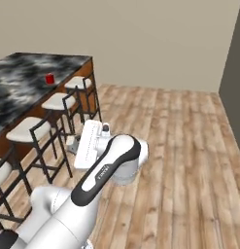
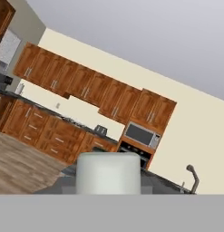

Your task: Pick up the marshmallow and place it in the cup of hot chocolate on the dining counter.

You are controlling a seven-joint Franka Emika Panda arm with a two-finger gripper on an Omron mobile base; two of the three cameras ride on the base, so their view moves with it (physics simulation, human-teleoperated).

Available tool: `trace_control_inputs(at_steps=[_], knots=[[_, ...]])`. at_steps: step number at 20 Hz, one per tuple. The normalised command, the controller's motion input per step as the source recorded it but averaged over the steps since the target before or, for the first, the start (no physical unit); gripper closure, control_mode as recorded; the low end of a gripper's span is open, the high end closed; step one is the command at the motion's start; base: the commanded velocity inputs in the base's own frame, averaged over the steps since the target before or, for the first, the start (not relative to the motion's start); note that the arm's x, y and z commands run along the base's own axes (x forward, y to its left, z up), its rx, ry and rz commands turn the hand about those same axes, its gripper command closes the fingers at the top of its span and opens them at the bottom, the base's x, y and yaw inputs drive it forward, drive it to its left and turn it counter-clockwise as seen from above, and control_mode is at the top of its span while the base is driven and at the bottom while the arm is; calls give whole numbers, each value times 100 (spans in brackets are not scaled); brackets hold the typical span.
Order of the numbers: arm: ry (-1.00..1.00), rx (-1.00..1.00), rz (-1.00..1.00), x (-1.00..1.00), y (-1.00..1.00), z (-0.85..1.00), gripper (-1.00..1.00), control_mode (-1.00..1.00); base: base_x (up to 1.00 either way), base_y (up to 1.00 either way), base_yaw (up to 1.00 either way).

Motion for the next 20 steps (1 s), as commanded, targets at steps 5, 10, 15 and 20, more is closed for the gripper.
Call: trace_control_inputs(at_steps=[5, 10, 15, 20], knots=[[0, 0, 0, 0, 0, 0, 100, 100, 100, -19, 50], [0, 0, 0, 0, 0, 0, 100, 100, 100, -29, 55], [0, 0, 0, 0, 0, 0, 100, 100, 100, -43, 59], [0, 0, 0, 0, 0, 0, 100, 100, 100, -91, 48]])
